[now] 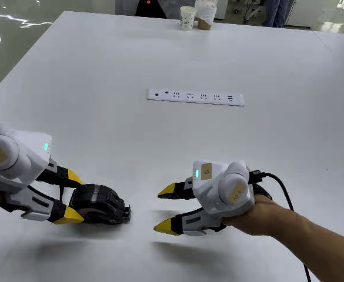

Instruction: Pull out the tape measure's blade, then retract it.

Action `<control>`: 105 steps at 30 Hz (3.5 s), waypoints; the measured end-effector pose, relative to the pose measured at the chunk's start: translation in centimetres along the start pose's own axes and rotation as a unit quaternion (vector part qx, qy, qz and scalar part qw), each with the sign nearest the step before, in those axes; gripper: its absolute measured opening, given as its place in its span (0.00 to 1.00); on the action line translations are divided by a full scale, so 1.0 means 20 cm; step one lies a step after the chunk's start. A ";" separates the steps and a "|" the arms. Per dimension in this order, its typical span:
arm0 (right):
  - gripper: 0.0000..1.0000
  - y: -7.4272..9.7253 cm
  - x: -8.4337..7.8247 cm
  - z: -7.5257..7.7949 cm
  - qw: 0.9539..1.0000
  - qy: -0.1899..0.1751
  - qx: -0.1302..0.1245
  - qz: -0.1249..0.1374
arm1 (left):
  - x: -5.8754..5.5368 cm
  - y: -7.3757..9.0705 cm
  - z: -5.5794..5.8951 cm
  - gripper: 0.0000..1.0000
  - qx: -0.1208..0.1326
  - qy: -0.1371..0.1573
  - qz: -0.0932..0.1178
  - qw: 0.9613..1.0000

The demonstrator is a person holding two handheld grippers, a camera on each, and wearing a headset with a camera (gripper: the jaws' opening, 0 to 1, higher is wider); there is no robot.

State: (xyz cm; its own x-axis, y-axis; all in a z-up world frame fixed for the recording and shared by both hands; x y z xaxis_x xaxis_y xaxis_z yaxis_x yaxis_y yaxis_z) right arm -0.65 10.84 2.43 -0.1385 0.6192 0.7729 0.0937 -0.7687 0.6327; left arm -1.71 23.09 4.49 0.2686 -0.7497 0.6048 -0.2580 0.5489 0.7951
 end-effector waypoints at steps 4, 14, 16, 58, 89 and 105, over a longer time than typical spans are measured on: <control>0.31 -0.03 0.01 0.01 1.000 0.000 0.006 -0.002 | -0.01 0.00 0.00 0.30 -0.010 -0.008 -0.006 1.000; 0.27 -0.13 0.02 0.02 1.000 -0.012 0.025 -0.004 | -0.02 -0.02 -0.01 0.28 -0.027 -0.018 -0.019 0.999; 0.26 -0.15 0.03 0.02 1.000 -0.013 0.027 -0.005 | -0.02 -0.02 -0.01 0.27 -0.028 -0.019 -0.019 0.999; 0.09 -0.30 0.05 0.03 0.999 0.011 0.040 -0.021 | -0.03 -0.04 0.00 0.23 -0.020 -0.014 -0.007 1.000; 0.09 -0.22 -0.01 0.04 0.999 0.016 0.039 -0.029 | -0.03 -0.04 0.00 0.23 -0.023 -0.015 -0.012 1.000; 0.09 -0.13 -0.08 0.04 0.998 0.015 0.038 -0.038 | -0.03 -0.04 0.00 0.23 -0.022 -0.012 -0.015 1.000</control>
State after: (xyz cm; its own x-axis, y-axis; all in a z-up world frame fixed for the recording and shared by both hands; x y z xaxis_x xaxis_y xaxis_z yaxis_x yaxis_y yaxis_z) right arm 0.21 11.87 -0.41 -0.1783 0.6698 0.7209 0.1550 -0.7043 0.6927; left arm -1.70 23.08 3.46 0.2523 -0.7750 0.5794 -0.2081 0.5413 0.8147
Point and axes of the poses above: the centre of the closed fingertips' face, and the gripper's own axes: y roughly backward along the fingers, z roughly to its right, x roughly out of its top, the point moved 1 cm from there along y, roughly backward along the fingers, and after that the axes turned 2 degrees about x, right-handed, at the moved point
